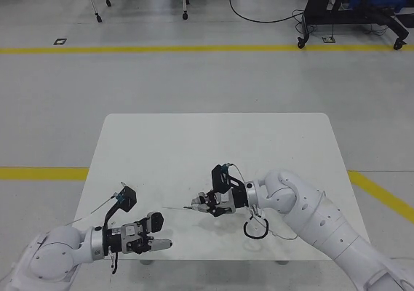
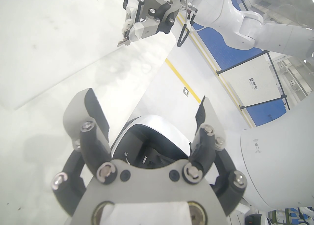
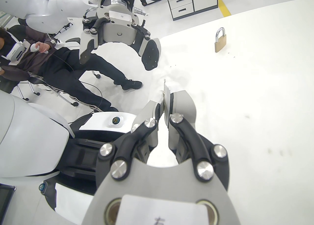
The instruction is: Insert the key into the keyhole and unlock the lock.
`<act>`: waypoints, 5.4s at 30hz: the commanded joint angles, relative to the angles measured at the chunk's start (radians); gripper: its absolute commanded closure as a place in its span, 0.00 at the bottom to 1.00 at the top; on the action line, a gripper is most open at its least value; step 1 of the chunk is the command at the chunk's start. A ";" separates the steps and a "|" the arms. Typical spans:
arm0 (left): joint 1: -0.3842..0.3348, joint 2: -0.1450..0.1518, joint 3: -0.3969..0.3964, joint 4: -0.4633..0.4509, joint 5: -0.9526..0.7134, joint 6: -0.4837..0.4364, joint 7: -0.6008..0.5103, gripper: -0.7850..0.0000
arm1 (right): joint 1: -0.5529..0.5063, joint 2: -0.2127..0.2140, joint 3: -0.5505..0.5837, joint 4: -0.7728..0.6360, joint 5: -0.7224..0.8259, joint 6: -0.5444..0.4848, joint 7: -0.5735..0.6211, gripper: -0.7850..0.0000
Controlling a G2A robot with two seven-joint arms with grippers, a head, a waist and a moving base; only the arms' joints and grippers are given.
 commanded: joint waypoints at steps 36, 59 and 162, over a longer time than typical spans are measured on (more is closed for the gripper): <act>-0.377 -0.002 0.383 0.244 -0.299 -0.158 0.049 0.15 | -0.088 0.129 0.111 -0.131 0.626 0.000 0.369 1.00; -0.378 0.001 0.396 0.226 -0.216 -0.090 0.117 0.76 | -0.027 0.099 0.032 -0.072 0.611 0.000 0.370 1.00; -0.524 0.065 0.172 0.326 0.436 1.076 -0.369 0.00 | -0.090 0.123 0.174 -0.044 0.743 0.000 0.369 1.00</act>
